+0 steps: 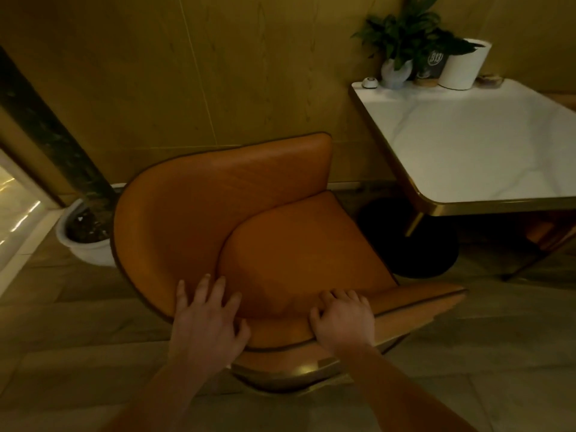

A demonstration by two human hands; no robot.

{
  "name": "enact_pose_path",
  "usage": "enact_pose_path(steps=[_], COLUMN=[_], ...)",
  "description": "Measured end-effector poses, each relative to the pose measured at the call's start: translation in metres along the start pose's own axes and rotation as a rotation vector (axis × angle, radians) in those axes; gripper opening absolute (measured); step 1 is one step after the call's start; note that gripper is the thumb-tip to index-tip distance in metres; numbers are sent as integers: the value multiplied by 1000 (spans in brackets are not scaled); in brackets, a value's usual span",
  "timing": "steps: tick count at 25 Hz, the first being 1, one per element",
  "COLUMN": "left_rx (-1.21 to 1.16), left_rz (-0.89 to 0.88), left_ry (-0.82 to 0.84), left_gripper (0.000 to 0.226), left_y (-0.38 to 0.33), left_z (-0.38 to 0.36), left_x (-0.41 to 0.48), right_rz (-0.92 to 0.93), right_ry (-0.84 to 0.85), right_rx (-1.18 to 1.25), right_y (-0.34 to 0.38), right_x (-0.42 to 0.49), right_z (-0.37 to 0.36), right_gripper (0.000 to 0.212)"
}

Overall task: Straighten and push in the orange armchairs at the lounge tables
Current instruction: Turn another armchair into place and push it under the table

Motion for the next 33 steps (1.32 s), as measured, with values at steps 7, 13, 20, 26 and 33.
enact_pose_path(steps=[7, 13, 20, 26, 33], left_rx=[22, -4, -3, 16, 12], left_rz=[5, -40, -103, -127, -123], left_ry=[-41, -97, -120, -101, -70], left_gripper=[52, 49, 51, 52, 55], left_y=[12, 36, 65, 89, 104], left_z=[0, -3, -9, -12, -8], left_x=[52, 97, 150, 198, 256], right_rz=[-18, -45, -111, -126, -124], right_ry=[3, -18, -53, -64, -58], right_rx=[-5, 22, 23, 23, 26], right_y=[3, 16, 32, 45, 50], right_x=[58, 102, 148, 195, 258], right_z=[0, -1, -3, -3, -2], right_gripper=[43, 41, 36, 35, 31])
Point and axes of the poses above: each hand's wrist, its own x-axis towards the middle knuckle, its own z-axis out of the back of the hand, y = z × x, the point moved 2 cm from there along x, towards the middle knuckle, and after that the axes turned 9 degrees about -z, right-handed, at the moved point
